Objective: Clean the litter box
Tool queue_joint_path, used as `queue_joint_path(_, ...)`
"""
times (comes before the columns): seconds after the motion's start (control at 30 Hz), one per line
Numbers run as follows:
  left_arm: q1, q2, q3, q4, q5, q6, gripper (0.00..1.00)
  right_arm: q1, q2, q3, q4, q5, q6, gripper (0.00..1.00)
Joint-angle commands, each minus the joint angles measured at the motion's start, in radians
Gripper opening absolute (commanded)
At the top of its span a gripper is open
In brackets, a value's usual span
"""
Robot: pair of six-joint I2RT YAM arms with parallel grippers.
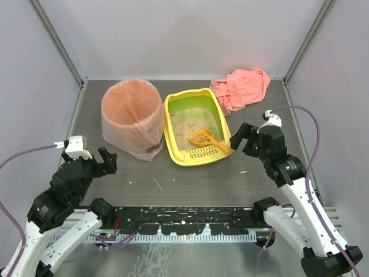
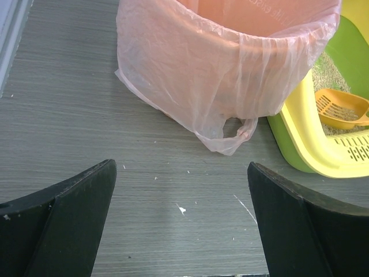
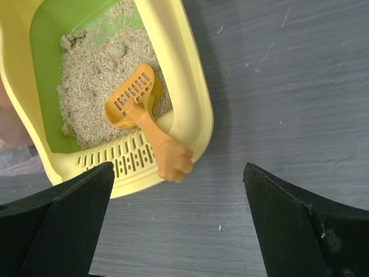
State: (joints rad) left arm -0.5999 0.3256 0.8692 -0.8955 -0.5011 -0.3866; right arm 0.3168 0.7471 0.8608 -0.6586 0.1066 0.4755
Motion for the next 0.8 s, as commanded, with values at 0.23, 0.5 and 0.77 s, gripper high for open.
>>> queue_joint_path(0.23, 0.002, 0.068, 0.017, 0.027, 0.024, -0.005, 0.98, -0.002, -0.126, -0.253, 0.198, 0.022, 0.429, 0.93)
queue_joint_path(0.5, 0.002, 0.065, 0.013, 0.030, 0.027, -0.003, 0.98, -0.002, -0.137, -0.389, 0.427, -0.070, 0.548, 0.73)
queue_joint_path(0.77, 0.002, 0.058, 0.013, 0.024, 0.010, -0.005, 0.98, -0.001, -0.075, -0.400, 0.506, -0.094, 0.585, 0.66)
